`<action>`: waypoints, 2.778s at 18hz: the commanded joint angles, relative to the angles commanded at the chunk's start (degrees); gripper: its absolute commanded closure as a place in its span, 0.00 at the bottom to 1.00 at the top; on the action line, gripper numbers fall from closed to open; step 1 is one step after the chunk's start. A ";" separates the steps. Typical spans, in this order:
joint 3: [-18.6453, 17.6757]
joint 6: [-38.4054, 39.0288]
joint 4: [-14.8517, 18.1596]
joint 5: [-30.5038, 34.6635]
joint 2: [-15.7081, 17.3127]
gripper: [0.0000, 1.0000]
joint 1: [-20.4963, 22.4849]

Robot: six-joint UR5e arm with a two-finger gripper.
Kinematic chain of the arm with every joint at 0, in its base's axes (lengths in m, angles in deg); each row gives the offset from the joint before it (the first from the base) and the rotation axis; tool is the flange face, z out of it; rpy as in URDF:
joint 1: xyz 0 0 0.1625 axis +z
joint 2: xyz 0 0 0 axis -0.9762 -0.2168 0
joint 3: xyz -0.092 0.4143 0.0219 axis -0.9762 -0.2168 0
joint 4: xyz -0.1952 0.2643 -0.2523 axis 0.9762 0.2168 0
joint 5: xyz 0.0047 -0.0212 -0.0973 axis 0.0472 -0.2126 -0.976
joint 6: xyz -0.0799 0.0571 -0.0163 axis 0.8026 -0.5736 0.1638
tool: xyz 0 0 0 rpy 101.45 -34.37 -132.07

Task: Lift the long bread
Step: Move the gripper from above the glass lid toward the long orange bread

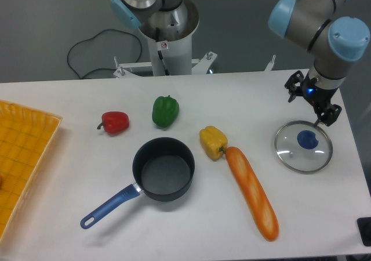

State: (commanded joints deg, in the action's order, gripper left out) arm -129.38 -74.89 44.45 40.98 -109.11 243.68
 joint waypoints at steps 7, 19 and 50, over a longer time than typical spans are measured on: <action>-1.14 0.00 -0.79 -0.09 -0.26 0.00 -0.09; 2.29 2.98 -6.85 -1.05 -2.72 0.00 -8.70; 7.38 5.98 -7.82 0.00 -14.50 0.00 -16.44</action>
State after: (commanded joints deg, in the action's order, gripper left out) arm -122.00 -68.91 36.62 40.98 -123.61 227.25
